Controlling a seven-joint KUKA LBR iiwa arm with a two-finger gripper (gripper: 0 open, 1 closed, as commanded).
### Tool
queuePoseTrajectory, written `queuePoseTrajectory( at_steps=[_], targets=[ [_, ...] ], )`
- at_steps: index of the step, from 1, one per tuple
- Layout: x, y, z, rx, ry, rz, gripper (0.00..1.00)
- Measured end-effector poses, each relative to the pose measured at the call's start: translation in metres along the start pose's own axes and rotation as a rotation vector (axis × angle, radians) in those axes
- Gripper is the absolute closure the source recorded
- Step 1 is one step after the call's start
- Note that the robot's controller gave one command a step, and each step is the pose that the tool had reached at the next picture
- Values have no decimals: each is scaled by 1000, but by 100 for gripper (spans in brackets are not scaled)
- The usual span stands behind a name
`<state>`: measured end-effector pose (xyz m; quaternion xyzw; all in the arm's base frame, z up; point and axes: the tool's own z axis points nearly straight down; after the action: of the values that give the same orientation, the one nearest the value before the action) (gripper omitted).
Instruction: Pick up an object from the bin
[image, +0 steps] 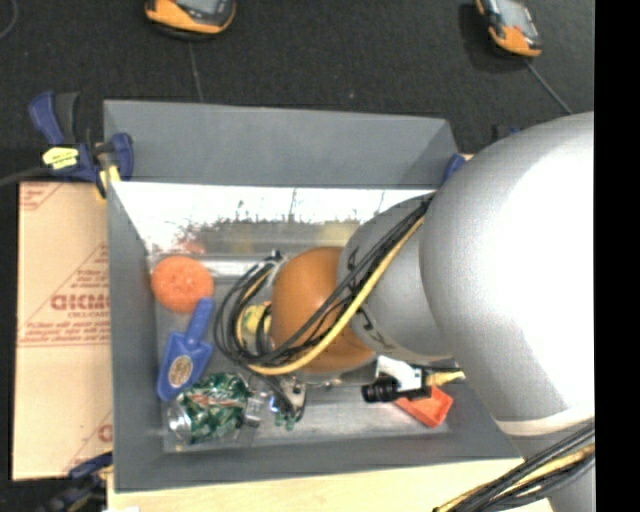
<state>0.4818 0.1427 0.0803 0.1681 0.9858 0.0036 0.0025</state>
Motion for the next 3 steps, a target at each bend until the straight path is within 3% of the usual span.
queuePoseTrajectory(
  at_steps=[1,2,3],
  targets=[
    [-24,-20,8,2,-3,-8,0],
    [-7,-15,-21,-1,0,12,0],
    [4,56,2,2,-1,-1,0]
  ],
)
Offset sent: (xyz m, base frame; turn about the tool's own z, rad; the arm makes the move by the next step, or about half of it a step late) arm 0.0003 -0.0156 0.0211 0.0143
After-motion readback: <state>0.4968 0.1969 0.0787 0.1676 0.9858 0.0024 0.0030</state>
